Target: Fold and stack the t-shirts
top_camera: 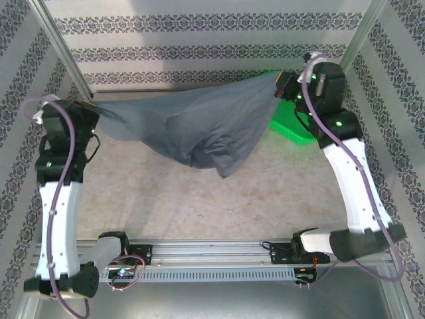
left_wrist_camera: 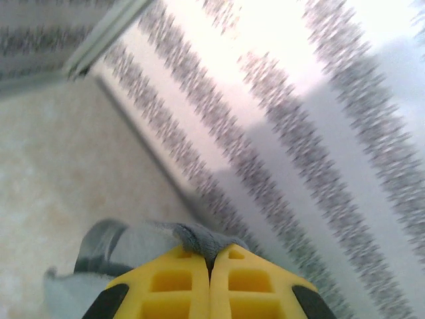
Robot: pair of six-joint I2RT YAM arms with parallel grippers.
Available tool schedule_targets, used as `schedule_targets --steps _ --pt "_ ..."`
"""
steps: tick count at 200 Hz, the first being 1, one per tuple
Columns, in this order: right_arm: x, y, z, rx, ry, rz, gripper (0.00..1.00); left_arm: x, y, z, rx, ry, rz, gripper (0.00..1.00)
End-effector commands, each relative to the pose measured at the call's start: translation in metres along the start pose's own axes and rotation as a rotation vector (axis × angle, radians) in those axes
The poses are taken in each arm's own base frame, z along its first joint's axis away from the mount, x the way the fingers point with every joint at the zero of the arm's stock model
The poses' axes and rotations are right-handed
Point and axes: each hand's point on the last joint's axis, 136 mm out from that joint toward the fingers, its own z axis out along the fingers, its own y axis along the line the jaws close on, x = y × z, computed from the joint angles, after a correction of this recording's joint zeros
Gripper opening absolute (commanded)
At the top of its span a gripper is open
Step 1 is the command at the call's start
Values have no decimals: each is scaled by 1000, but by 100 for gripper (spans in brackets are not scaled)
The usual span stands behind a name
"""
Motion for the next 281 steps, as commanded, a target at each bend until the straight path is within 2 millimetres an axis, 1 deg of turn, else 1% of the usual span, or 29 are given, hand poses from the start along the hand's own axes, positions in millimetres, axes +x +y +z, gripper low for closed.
schedule_targets --steps 1,16,28,42,55,72,93,113,120,128,144,159,174,180,193,200,203,209,229,244,252,258,264,266,270,276,278,280,281 --pt "-39 5 -36 -10 -170 36 0 -55 -21 -50 43 -214 15 0" --pt "-48 10 -48 -32 -207 60 0 -71 -33 -69 65 -267 24 0" --pt "-53 16 -48 -55 -213 75 0 -80 -42 -77 83 -294 30 0" --pt "-55 22 -39 -85 -202 92 0 -84 -48 -74 84 -297 36 0" --pt "-53 27 -23 -112 -179 102 0 -81 -50 -60 76 -272 33 0" --pt "-45 34 7 -136 -125 114 0 -63 -44 -24 37 -193 41 0" --pt "-31 44 50 -191 -43 135 0 -30 -21 36 -33 -48 22 0" --pt "-11 51 100 -243 44 167 0 0 -1 92 -50 91 -33 0" --pt "-3 52 119 -258 75 185 0 8 7 110 -55 134 -57 0" --pt "2 55 137 -281 100 205 0 14 14 128 -54 171 -81 0" --pt "10 60 170 -316 140 230 0 17 19 160 -31 217 -106 0" --pt "11 64 194 -336 154 237 0 12 17 185 3 251 -121 0" --pt "-4 69 206 -351 119 229 0 -2 7 202 50 263 -110 0" --pt "-13 72 206 -360 93 224 0 -11 3 204 64 258 -111 0" --pt "-29 72 210 -370 53 233 0 -34 -9 207 103 227 -124 0" --pt "-43 72 208 -381 20 244 0 -52 -18 204 133 199 -133 0" --pt "-45 72 208 -382 16 247 0 -58 -23 201 148 188 -135 0" --pt "-58 71 203 -389 -13 259 0 -72 -33 196 174 165 -140 0" --pt "-92 67 184 -415 -84 297 0 -117 -67 166 267 86 -160 0" --pt "-108 65 166 -415 -111 296 0 -141 -86 140 313 30 -177 0" --pt "-111 64 157 -408 -109 290 0 -146 -91 127 319 10 -183 0" --pt "-111 63 152 -401 -102 286 0 -145 -91 120 312 7 -189 0" --pt "-106 60 149 -387 -82 285 0 -141 -89 114 303 15 -198 0" --pt "-102 58 151 -380 -70 286 0 -139 -88 113 299 19 -202 0" --pt "-101 60 145 -379 -65 281 0 -135 -85 109 292 26 -208 0" --pt "-91 55 144 -362 -36 282 0 -126 -75 106 261 41 -227 0" --pt "-91 57 140 -364 -38 278 0 -123 -70 105 248 45 -234 0" --pt "-89 56 138 -361 -32 277 0 -122 -69 101 242 43 -238 0" --pt "-85 55 139 -355 -24 277 0 -119 -65 101 228 47 -243 0"
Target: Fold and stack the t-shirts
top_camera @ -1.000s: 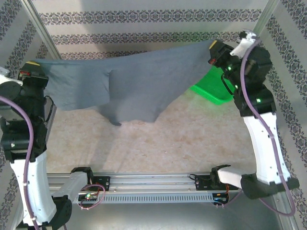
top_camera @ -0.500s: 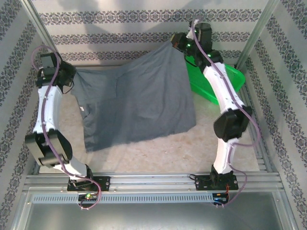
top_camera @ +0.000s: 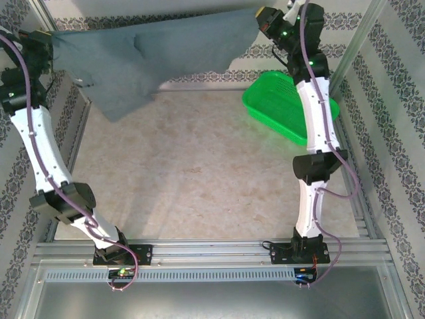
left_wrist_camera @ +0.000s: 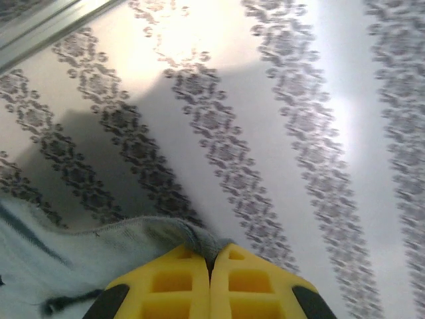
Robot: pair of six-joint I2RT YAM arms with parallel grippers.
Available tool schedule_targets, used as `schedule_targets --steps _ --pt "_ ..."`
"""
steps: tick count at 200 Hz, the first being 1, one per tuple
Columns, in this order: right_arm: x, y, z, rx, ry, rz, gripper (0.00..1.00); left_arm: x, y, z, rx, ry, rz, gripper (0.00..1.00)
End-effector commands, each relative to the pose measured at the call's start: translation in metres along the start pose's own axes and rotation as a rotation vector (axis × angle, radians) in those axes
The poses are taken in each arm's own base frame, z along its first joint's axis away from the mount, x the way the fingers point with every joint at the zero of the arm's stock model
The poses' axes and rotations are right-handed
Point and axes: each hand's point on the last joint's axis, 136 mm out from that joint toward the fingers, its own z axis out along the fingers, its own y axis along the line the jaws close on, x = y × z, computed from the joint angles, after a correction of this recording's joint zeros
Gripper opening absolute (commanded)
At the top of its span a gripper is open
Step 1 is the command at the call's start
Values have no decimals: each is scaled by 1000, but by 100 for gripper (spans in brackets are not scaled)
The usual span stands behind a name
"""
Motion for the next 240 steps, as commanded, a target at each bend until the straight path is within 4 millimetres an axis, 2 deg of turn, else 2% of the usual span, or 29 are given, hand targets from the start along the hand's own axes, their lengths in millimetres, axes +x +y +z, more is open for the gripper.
schedule_targets --steps 1,14,23,27,28,36,51,58,63,72,82,92,107,119,132,152,168,186,210,224,240 --pt "6 15 -29 3 23 -10 0 14 10 -31 -50 2 -78 0" --pt "28 4 -44 52 56 -21 0 35 57 -55 -200 -10 -144 0" --pt "50 -12 -55 112 86 -16 0 49 84 -73 -275 -16 -158 0" --pt "61 -18 -62 129 102 -8 0 58 105 -79 -330 -7 -169 0" --pt "70 -26 -64 148 117 0 0 61 107 -81 -339 -5 -171 0" --pt "91 -40 -75 188 148 14 0 79 137 -98 -434 18 -188 0" --pt "156 -88 -103 330 260 58 0 116 186 -120 -575 87 -182 0" --pt "186 -113 -118 396 311 80 0 134 207 -128 -626 123 -180 6" --pt "214 -139 -133 462 357 98 0 147 220 -131 -646 153 -180 11" --pt "243 -166 -150 532 400 131 0 169 243 -137 -684 206 -188 22" --pt "279 -197 -164 581 483 204 18 191 273 -147 -750 262 -191 34" --pt "310 -217 -174 618 595 260 35 211 300 -160 -826 313 -190 45" --pt "340 -237 -190 690 742 283 47 235 330 -177 -903 379 -195 50" --pt "349 -247 -201 750 785 280 50 250 343 -189 -946 415 -197 54" --pt "350 -249 -206 757 781 265 52 261 351 -200 -971 446 -187 55" --pt "347 -242 -205 751 768 201 52 270 355 -210 -979 469 -175 55" --pt "347 -237 -196 738 771 140 50 272 354 -207 -957 472 -176 51" --pt "344 -233 -171 695 753 96 45 272 351 -196 -931 472 -178 47" --pt "325 -238 -121 667 681 14 41 271 348 -179 -909 477 -171 45" --pt "309 -244 -91 677 625 -27 42 272 347 -170 -887 480 -165 45" --pt "297 -263 -64 723 565 -25 44 277 345 -161 -851 495 -161 45"
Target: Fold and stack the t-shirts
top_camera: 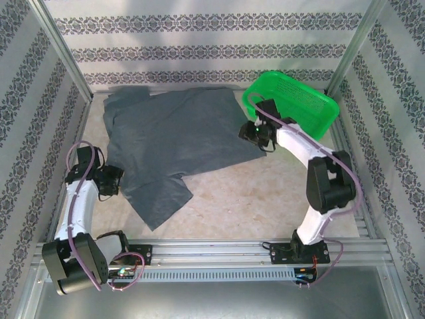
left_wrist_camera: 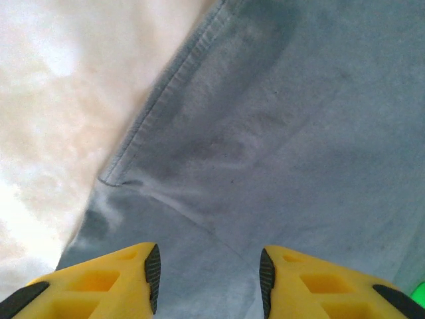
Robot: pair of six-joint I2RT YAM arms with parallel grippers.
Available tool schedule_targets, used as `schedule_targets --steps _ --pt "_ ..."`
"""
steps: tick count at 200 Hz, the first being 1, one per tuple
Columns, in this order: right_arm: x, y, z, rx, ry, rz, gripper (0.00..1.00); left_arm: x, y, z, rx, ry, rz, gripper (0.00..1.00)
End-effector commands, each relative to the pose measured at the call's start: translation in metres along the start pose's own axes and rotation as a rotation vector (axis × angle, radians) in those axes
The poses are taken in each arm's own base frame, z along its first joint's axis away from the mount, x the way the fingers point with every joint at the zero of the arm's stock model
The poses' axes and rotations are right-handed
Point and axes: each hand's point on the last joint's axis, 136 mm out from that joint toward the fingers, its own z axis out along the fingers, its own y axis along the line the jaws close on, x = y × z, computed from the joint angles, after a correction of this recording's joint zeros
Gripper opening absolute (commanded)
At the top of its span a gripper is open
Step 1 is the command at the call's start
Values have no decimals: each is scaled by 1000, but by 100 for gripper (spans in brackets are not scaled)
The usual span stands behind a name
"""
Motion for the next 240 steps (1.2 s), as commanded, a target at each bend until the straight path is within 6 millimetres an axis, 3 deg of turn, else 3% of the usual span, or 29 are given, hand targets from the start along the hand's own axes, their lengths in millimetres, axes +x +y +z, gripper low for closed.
schedule_targets --steps 1,26,61,70,82,117,150,193,217,240 --pt "-52 5 17 51 -142 -9 44 -5 -31 -1 97 -15 53 45" --pt "-91 -19 39 105 -191 124 44 1 -42 9 139 20 91 45" --pt "-134 -82 25 149 -294 335 44 16 -42 19 123 106 150 45" --pt "-138 -84 19 140 -297 327 44 19 -37 20 111 117 155 45" --pt "-136 -73 16 92 -270 286 43 24 -27 20 74 129 151 46" --pt "-92 -34 -3 -2 -176 196 44 45 32 11 -157 154 133 48" --pt "-36 -37 -16 9 -105 161 47 69 80 6 -274 184 99 47" --pt "15 -68 -13 91 26 130 49 113 96 12 -305 308 102 47" --pt "29 -80 -3 123 76 135 49 139 105 19 -369 362 177 48" --pt "33 -82 5 146 91 133 50 152 113 30 -411 385 199 48"
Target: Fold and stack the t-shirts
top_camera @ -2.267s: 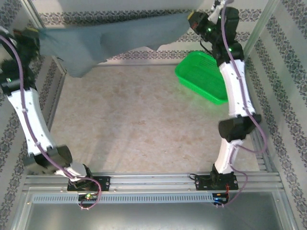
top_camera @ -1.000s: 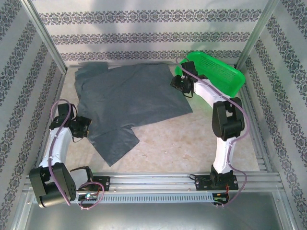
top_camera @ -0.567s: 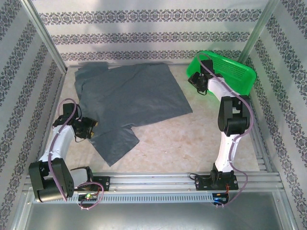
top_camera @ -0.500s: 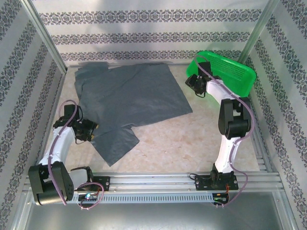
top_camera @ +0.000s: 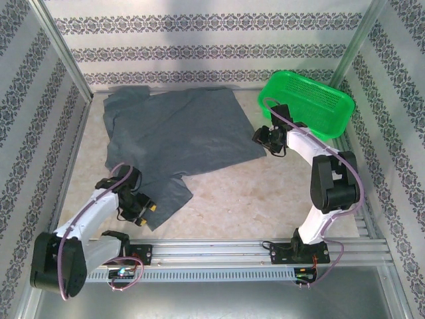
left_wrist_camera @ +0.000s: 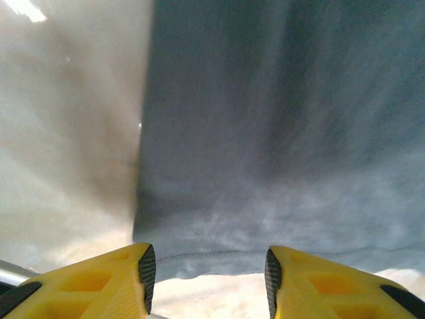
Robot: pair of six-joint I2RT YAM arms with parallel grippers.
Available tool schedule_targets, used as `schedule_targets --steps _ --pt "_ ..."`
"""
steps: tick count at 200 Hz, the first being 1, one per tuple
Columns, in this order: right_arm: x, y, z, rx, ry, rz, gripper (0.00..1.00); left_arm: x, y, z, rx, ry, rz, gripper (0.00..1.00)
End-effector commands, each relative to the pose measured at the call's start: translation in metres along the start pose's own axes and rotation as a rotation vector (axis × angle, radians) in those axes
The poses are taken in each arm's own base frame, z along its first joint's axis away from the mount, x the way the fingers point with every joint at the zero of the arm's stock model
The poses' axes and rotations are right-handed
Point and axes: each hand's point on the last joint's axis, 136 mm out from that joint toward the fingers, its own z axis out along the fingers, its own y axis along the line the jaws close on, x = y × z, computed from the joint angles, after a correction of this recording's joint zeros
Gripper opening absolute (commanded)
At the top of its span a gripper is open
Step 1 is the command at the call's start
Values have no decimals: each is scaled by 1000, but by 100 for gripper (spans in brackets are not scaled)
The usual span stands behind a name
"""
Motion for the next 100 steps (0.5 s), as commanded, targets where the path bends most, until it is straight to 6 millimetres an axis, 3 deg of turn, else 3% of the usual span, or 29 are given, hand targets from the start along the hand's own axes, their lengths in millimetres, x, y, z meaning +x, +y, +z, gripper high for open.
schedule_targets --steps 1,36,63,80,100 --pt "12 -8 12 41 51 -23 50 10 6 16 -54 34 -50 48" --pt "13 -11 22 93 68 -33 50 4 5 28 -110 6 -27 41" --pt "17 -15 29 136 89 -28 50 -6 5 36 -150 -31 3 24" --pt "19 -18 31 159 91 -22 50 -17 12 26 -192 -106 26 0" --pt "21 -16 34 166 95 -26 50 -27 17 3 -191 -205 29 0"
